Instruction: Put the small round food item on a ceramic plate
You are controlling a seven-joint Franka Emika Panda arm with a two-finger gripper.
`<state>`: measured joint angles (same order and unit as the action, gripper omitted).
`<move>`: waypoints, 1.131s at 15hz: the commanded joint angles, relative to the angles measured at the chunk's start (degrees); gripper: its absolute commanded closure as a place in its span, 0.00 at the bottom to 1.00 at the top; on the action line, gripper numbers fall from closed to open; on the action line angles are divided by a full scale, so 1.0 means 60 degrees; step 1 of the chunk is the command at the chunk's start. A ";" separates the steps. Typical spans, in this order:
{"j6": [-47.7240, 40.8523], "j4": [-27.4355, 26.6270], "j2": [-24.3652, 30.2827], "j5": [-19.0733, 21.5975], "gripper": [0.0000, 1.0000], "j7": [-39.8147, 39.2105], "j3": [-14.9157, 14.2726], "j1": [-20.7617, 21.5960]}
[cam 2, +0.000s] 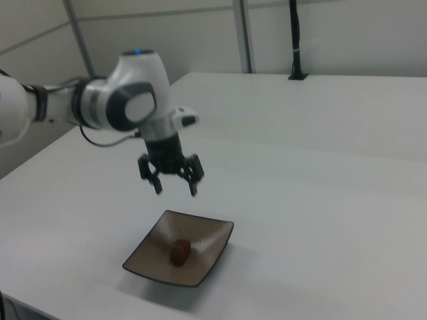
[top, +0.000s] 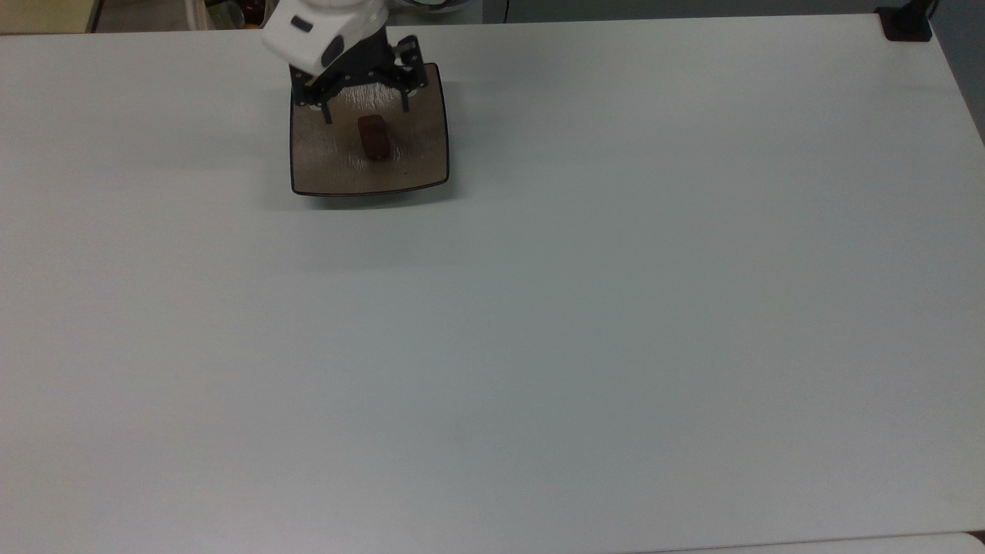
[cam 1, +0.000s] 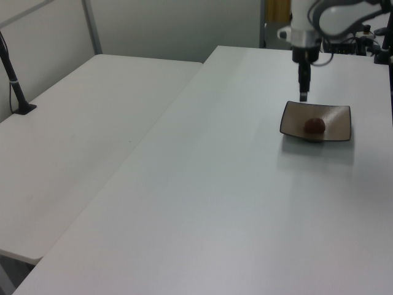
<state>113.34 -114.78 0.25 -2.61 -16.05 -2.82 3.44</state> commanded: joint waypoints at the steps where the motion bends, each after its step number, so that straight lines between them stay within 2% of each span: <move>1: -0.1571 0.1694 -0.0013 0.0010 0.00 0.0782 0.0147 0.0393; 2: -0.1909 0.2192 -0.0042 0.0141 0.00 0.1192 0.0148 0.0408; 5: -0.2613 0.3161 -0.0013 0.1091 0.00 0.1780 0.0148 0.0408; 8: -0.3186 0.3880 -0.0013 0.1474 0.00 0.2074 0.0148 0.0394; 14: -0.2822 0.3867 0.0016 0.1709 0.00 0.1754 0.0353 0.0394; 17: -0.2645 0.3823 -0.0013 0.1680 0.00 0.0422 0.0353 0.0379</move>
<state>96.27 -92.12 0.57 6.75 -7.37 -0.64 5.62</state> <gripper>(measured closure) 0.000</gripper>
